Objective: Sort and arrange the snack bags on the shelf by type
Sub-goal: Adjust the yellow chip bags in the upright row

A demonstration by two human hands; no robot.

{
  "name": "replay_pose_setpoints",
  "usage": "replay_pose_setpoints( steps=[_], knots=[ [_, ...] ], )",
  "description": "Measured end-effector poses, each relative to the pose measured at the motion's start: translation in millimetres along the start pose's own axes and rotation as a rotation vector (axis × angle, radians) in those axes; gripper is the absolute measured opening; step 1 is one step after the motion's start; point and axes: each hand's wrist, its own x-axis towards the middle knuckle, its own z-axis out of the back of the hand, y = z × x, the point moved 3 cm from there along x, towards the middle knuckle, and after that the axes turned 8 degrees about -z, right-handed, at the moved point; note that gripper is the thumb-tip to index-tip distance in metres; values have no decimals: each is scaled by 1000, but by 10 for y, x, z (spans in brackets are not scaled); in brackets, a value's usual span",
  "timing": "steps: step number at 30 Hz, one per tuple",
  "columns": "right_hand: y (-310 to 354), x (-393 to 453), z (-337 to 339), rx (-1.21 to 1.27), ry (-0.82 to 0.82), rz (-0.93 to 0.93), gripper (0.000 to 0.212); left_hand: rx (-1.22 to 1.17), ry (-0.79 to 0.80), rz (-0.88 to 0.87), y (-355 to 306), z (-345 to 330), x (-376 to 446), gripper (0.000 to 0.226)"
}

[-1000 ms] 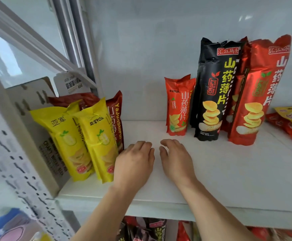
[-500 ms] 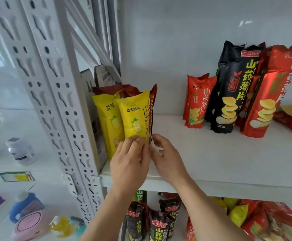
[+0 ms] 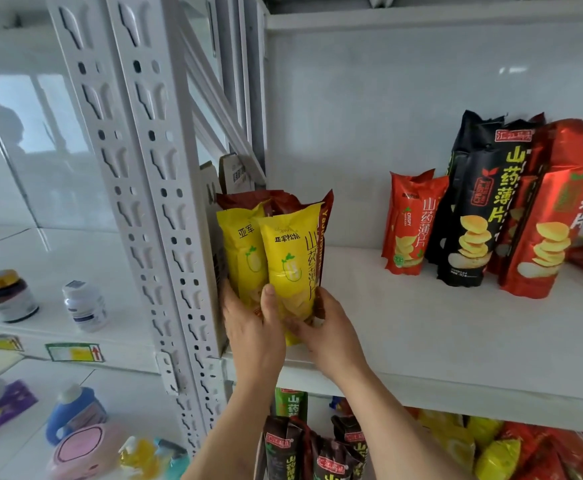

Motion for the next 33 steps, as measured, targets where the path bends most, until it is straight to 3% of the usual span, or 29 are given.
replay_pose_setpoints(
  steps=[8,13,17,22,28,30,33],
  knots=[
    [-147,85,3,-78,14,2,66,-158,-15,147,290,-55,317,102],
    [-143,67,22,-42,69,-13,66,-208,17,130,173,-30,424,106],
    [-115,-30,142,-2,96,-51,60,-305,19,70,88,5,321,94],
    [-194,-188,435,-27,66,-80,64,-362,58,84,-84,-65,112,48],
    [-333,-366,980,28,-38,-145,68,-372,211,86,-230,-471,-131,34],
    [-373,-399,1167,32,-79,-164,70,-369,272,88,-298,-652,-191,40],
    [-442,-405,1420,2,-146,-169,66,-373,333,99,-414,-938,-255,69]
  ],
)
